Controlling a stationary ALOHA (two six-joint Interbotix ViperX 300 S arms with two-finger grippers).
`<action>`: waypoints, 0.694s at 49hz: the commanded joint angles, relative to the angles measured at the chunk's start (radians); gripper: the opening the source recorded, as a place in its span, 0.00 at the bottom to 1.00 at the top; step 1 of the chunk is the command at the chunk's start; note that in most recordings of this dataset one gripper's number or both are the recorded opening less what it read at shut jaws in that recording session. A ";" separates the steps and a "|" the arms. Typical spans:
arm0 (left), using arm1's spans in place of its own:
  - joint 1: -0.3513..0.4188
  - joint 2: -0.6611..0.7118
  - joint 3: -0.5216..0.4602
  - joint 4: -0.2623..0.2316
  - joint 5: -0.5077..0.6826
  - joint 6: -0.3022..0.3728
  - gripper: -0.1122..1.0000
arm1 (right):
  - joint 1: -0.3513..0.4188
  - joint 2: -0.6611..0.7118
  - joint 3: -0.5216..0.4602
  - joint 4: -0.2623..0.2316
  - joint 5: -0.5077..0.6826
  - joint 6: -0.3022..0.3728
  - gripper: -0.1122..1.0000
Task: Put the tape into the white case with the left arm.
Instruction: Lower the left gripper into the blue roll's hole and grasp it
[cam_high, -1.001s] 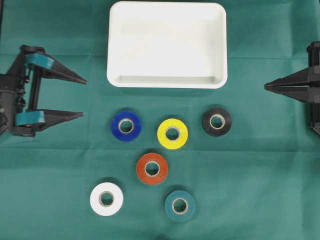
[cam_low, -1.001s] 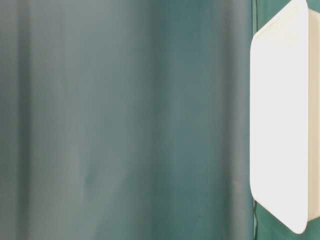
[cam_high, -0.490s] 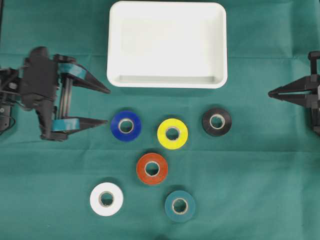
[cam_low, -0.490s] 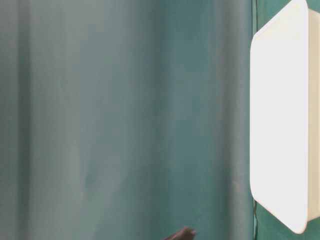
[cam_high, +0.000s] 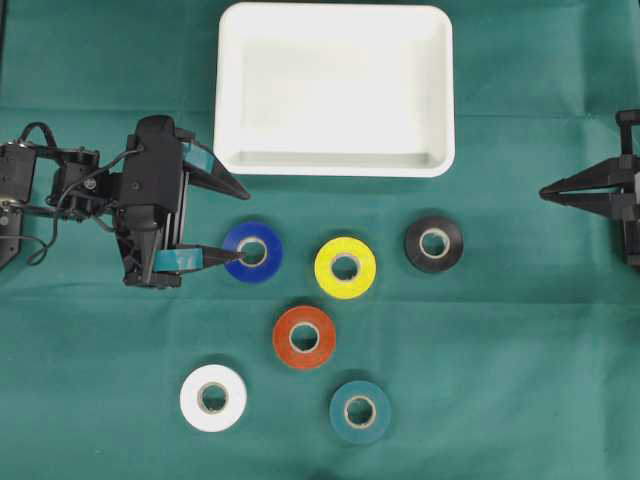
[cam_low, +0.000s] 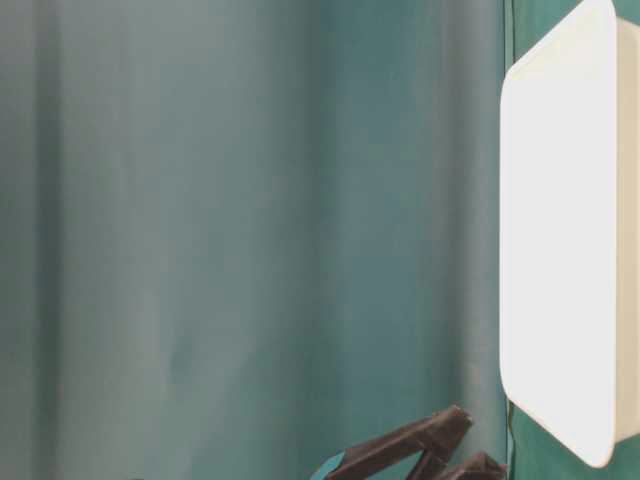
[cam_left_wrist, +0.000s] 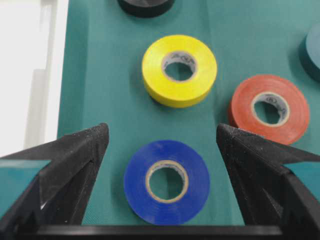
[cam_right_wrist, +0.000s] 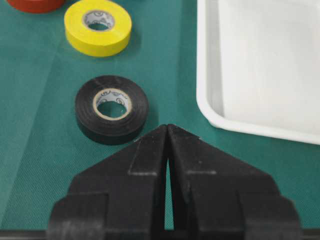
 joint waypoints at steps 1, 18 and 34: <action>0.005 -0.006 -0.021 0.002 -0.003 0.002 0.97 | -0.002 0.006 -0.012 -0.002 -0.005 0.006 0.02; 0.052 -0.015 -0.015 0.000 0.077 0.002 0.97 | -0.002 0.006 -0.012 -0.002 -0.006 0.011 0.02; 0.080 -0.017 -0.017 0.002 0.149 -0.003 0.97 | -0.002 0.006 -0.009 -0.002 -0.009 0.011 0.02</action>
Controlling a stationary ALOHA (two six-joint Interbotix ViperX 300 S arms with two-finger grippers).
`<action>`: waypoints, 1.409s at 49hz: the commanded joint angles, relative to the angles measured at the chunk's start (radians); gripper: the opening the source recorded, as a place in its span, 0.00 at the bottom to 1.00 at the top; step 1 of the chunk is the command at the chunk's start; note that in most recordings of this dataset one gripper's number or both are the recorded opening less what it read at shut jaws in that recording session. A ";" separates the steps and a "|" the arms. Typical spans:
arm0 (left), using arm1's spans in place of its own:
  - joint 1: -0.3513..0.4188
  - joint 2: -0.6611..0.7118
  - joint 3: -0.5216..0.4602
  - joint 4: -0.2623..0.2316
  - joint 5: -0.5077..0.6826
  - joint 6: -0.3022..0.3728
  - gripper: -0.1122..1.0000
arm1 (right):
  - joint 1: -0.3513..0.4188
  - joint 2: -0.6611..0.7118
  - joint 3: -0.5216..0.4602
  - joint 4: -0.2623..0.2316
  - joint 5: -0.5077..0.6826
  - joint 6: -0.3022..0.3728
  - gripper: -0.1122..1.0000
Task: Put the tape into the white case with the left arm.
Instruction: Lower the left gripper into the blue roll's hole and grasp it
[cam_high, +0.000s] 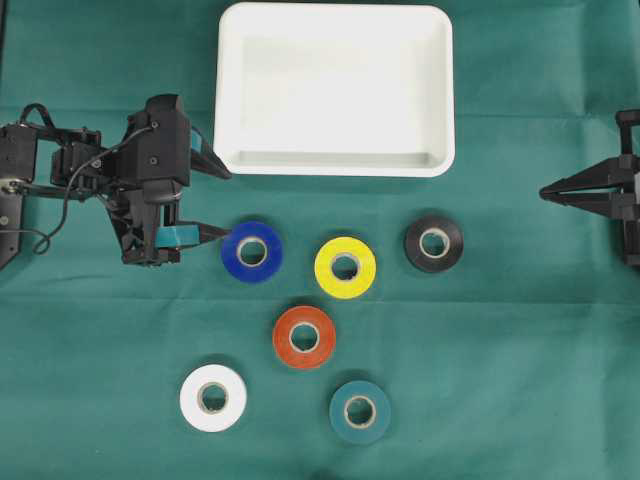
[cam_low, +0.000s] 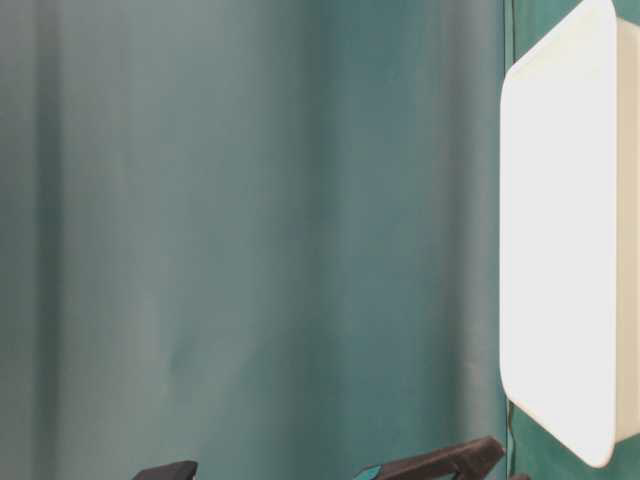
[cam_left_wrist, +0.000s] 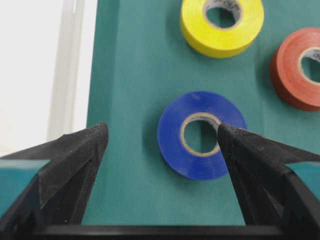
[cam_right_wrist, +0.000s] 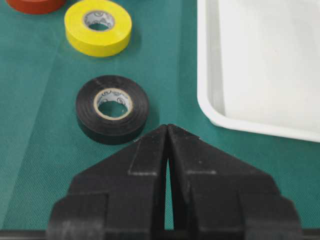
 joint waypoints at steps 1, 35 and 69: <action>0.003 -0.015 -0.017 -0.002 -0.005 0.000 0.97 | -0.002 0.006 -0.011 -0.002 -0.009 0.002 0.02; 0.003 0.132 -0.061 -0.002 -0.008 -0.002 0.97 | -0.002 0.006 -0.006 -0.002 -0.009 0.002 0.02; -0.012 0.316 -0.135 -0.002 -0.008 -0.005 0.97 | -0.003 0.006 -0.003 -0.002 -0.011 0.002 0.02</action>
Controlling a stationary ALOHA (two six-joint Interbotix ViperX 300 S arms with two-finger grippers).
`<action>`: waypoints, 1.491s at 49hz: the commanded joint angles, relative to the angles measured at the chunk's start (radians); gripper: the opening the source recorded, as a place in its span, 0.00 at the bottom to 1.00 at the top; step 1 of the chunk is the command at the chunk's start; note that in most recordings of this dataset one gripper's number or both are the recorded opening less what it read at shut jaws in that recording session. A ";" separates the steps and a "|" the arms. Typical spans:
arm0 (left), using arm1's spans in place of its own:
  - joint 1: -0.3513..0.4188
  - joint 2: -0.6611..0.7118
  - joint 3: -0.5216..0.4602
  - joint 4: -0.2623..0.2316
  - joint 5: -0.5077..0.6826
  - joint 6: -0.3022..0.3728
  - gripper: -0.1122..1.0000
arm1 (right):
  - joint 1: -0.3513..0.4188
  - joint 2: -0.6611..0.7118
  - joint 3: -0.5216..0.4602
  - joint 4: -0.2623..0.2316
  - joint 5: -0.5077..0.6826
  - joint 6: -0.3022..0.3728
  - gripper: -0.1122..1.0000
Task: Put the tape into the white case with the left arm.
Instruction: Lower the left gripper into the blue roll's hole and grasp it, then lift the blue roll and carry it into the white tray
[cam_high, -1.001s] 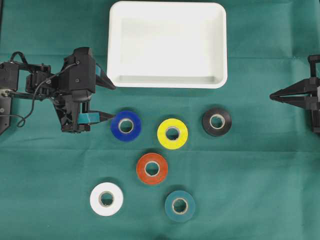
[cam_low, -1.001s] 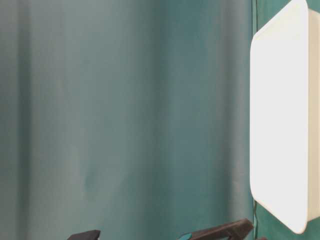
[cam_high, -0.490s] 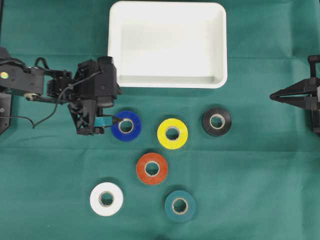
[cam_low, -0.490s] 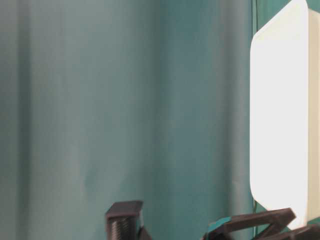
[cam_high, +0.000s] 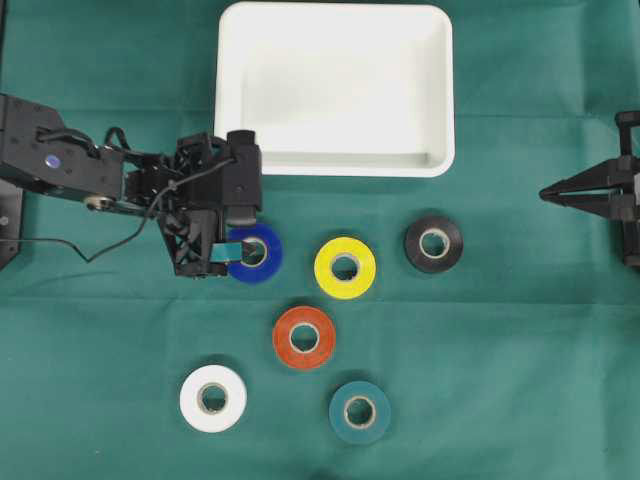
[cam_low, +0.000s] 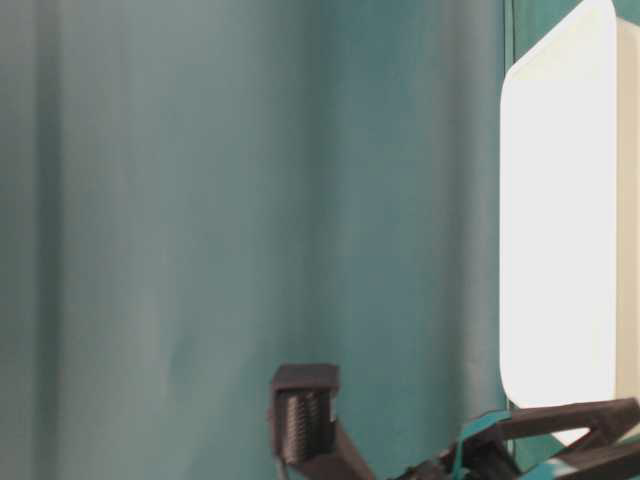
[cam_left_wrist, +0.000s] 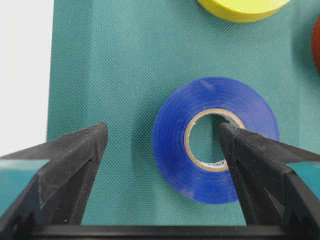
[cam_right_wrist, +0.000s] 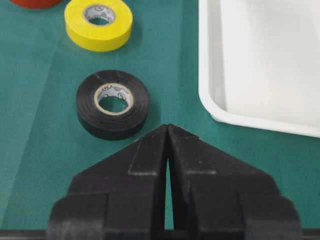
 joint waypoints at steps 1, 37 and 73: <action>-0.002 0.008 -0.026 0.000 -0.008 0.002 0.97 | 0.000 0.006 -0.011 -0.002 -0.011 0.002 0.02; -0.009 0.077 -0.051 0.002 -0.002 0.008 0.85 | 0.000 0.006 -0.011 -0.002 -0.011 0.002 0.02; -0.067 -0.025 -0.091 0.002 0.123 0.003 0.32 | 0.000 0.003 -0.009 -0.002 -0.011 0.002 0.02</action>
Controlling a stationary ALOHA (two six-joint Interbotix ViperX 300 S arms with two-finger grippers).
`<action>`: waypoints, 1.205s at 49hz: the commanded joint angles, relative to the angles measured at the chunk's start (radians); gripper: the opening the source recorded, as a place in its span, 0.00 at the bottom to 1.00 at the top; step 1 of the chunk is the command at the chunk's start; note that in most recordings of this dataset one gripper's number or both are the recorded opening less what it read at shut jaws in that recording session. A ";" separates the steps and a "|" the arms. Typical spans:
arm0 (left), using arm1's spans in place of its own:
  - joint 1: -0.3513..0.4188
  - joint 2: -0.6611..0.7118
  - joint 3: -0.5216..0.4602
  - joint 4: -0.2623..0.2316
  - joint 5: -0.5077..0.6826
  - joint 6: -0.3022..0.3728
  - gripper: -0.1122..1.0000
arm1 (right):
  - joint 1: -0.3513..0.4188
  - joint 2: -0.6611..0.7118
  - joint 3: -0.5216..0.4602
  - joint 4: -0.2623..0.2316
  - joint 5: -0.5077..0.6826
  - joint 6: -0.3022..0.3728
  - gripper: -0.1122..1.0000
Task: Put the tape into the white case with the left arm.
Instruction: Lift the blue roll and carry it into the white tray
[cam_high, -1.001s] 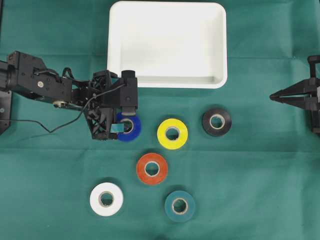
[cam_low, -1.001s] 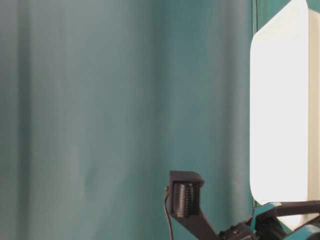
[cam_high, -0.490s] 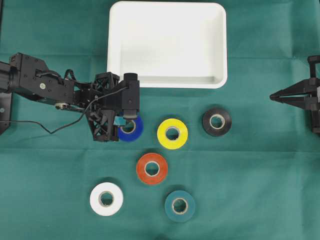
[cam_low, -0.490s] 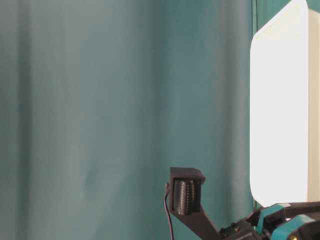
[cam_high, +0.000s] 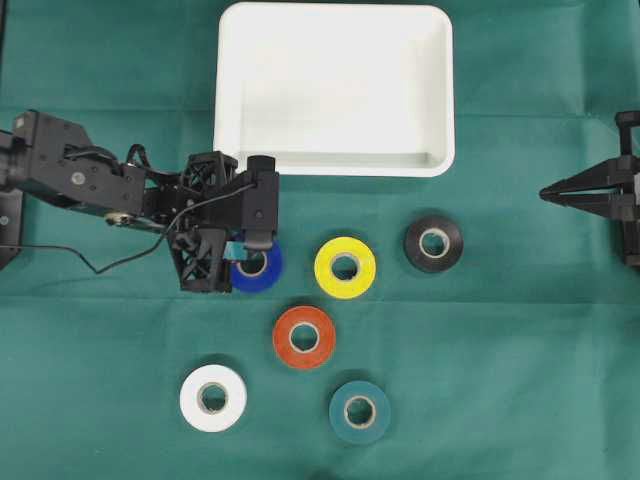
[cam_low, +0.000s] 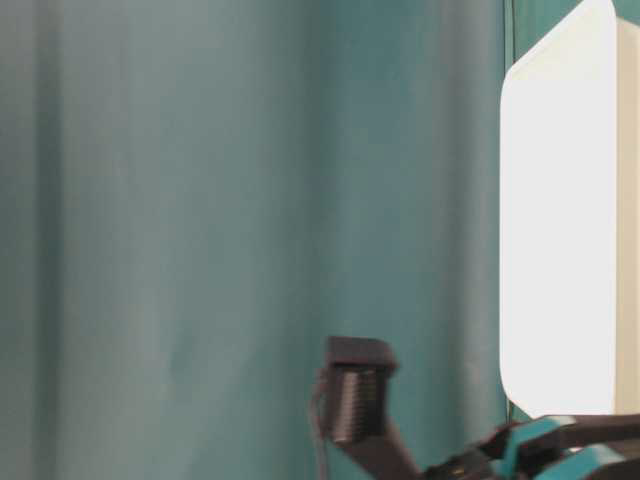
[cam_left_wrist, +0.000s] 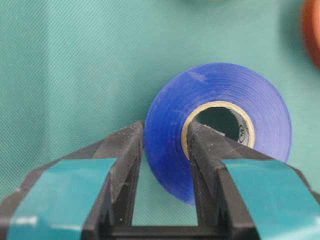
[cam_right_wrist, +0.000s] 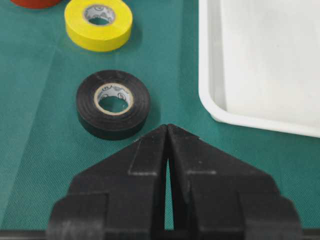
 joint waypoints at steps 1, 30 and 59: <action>-0.017 -0.072 -0.038 0.000 0.040 -0.002 0.32 | -0.002 0.005 -0.011 -0.002 -0.009 0.002 0.02; 0.083 -0.101 -0.109 0.005 0.124 0.014 0.32 | -0.002 0.003 -0.009 -0.002 -0.009 0.002 0.02; 0.279 0.075 -0.350 0.005 0.123 0.141 0.32 | -0.002 0.003 -0.008 -0.002 -0.011 0.002 0.02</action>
